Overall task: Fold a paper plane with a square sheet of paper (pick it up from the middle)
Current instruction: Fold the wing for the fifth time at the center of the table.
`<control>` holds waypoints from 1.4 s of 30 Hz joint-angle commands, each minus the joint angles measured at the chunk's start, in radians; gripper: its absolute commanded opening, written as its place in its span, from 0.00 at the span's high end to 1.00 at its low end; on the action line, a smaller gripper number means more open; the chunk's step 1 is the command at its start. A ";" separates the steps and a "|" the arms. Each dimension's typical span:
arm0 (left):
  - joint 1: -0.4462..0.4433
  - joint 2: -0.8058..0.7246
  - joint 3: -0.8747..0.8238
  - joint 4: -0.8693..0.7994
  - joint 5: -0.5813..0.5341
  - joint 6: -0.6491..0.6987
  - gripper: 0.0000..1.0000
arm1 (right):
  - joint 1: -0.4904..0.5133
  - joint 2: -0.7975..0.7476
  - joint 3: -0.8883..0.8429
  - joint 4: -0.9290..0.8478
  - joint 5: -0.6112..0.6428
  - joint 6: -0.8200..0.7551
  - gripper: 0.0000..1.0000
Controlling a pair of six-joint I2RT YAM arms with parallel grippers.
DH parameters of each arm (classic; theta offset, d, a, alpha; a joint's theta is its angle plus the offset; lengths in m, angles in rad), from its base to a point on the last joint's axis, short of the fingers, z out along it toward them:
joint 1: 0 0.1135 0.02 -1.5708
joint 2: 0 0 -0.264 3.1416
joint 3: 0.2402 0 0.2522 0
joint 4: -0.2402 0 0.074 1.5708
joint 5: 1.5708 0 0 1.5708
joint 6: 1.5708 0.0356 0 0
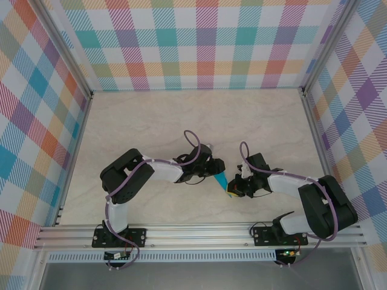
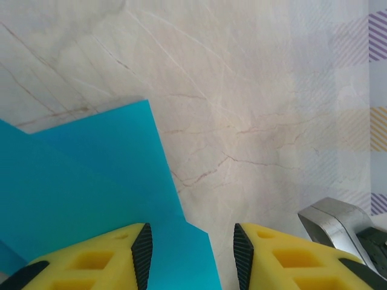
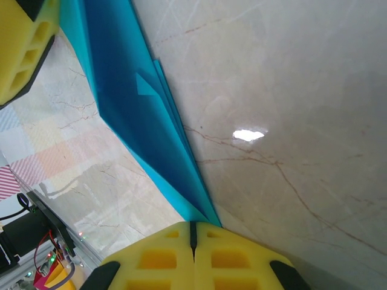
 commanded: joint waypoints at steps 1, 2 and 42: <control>0.015 -0.019 -0.026 -0.033 -0.125 0.053 0.58 | -0.002 0.006 -0.031 -0.065 0.029 -0.005 1.00; 0.016 -0.016 -0.025 -0.032 -0.120 0.058 0.58 | -0.002 0.000 -0.028 -0.065 0.025 -0.004 1.00; 0.019 -0.112 0.026 -0.110 -0.112 0.167 0.56 | 0.015 0.264 0.103 0.081 0.012 0.013 0.99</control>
